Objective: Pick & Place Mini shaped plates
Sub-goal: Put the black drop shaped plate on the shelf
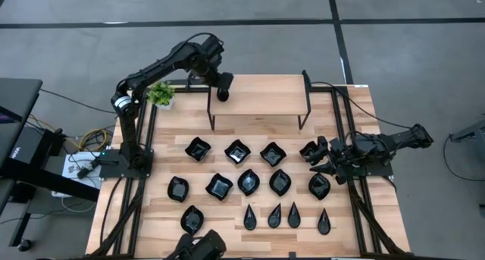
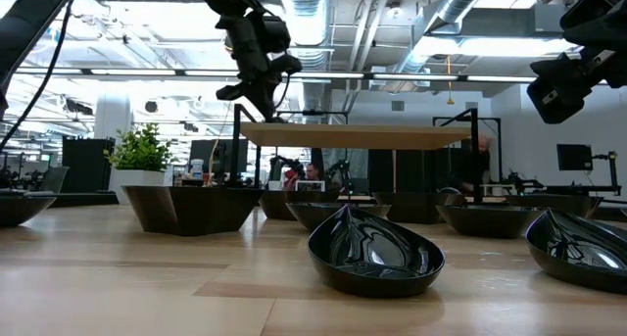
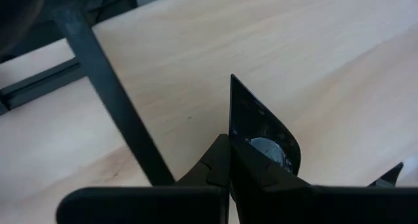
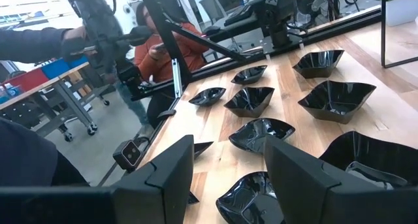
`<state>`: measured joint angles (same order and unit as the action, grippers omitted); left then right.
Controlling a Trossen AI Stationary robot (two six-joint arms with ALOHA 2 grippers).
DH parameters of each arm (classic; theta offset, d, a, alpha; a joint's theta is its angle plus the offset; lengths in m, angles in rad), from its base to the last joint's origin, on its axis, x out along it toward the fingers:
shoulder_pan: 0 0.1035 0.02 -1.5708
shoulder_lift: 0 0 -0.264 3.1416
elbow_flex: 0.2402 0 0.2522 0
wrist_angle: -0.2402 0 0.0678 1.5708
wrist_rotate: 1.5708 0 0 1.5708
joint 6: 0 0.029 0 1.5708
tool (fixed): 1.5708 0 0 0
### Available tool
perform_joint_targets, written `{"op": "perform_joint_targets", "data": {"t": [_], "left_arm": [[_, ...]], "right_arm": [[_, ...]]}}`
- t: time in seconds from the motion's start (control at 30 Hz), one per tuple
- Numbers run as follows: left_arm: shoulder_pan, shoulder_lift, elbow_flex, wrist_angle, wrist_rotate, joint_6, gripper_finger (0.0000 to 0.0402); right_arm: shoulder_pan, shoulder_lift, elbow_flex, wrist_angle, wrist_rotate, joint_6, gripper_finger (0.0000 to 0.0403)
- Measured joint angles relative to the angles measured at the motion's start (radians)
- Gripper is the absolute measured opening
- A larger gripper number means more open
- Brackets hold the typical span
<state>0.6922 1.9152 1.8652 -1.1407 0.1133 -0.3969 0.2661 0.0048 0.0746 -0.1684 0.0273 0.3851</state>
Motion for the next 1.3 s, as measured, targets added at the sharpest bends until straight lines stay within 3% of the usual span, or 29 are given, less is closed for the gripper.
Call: {"op": "perform_joint_targets", "data": {"t": [1.03,1.3], "left_arm": [[-0.002,-0.001,-0.062,0.077,0.046,-0.001,0.0005],[0.004,-0.001,-0.062,0.076,0.045,-0.001,0.0035]], "right_arm": [[0.0,0.0,0.0,0.0,0.0,0.032,0.0182],[0.0,0.0,0.0,0.0,0.0,0.035,0.0182]]}}
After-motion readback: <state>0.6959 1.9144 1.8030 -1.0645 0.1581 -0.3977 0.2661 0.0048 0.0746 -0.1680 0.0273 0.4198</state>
